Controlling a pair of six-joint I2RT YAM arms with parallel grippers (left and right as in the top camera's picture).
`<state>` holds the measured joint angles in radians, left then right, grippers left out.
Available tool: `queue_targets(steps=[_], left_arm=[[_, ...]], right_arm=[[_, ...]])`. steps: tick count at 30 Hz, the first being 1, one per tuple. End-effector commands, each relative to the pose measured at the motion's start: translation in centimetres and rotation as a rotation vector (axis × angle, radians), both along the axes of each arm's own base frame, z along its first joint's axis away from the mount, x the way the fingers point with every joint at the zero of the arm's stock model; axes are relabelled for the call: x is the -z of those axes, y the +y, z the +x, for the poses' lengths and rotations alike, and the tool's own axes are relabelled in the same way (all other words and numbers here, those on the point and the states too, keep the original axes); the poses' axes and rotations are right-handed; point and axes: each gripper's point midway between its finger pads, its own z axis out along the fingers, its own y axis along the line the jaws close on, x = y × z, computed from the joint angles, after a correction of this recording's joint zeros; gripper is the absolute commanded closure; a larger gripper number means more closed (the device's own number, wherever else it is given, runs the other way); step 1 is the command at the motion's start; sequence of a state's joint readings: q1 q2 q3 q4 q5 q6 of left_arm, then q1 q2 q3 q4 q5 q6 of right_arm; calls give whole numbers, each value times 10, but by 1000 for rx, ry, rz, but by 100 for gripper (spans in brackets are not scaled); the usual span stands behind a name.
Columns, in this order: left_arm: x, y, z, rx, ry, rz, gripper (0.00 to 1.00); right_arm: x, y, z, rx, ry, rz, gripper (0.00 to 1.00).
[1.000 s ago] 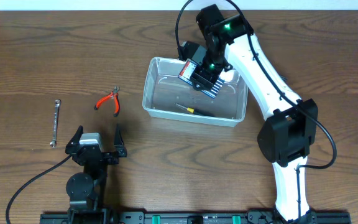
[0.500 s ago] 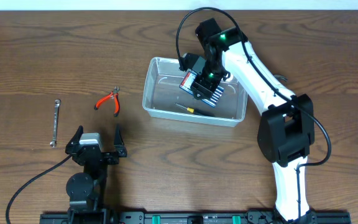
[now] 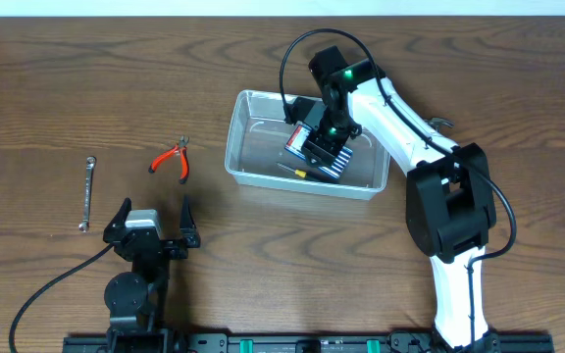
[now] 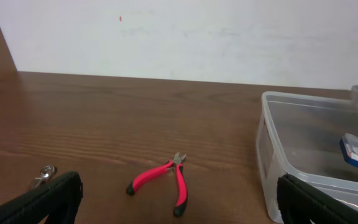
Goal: Pack container
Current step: 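Lower the set case into the container and open the right gripper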
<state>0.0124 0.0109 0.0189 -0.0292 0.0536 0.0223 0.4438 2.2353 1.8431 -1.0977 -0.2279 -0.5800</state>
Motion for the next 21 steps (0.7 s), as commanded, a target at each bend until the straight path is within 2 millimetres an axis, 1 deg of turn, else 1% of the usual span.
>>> queue_targets(steps=[1, 5, 10, 12, 16, 20, 21], left_arm=[[15, 0, -1, 2, 48, -7, 2], [15, 0, -1, 2, 48, -7, 2], [15, 0, -1, 2, 48, -7, 2], [15, 0, -1, 2, 48, -7, 2], [15, 0, -1, 2, 48, -7, 2], [15, 0, -1, 2, 48, -7, 2], [15, 0, -1, 2, 48, -7, 2]], right_arm=[[-3, 3, 0, 23, 2, 19, 92], [3, 1, 2, 29, 9, 16, 91], [26, -5, 0, 60, 62, -8, 91], [32, -7, -1, 66, 78, -16, 92], [36, -9, -2, 68, 87, -20, 90], [36, -9, -2, 68, 86, -21, 85], [36, -9, -1, 70, 86, -21, 82]])
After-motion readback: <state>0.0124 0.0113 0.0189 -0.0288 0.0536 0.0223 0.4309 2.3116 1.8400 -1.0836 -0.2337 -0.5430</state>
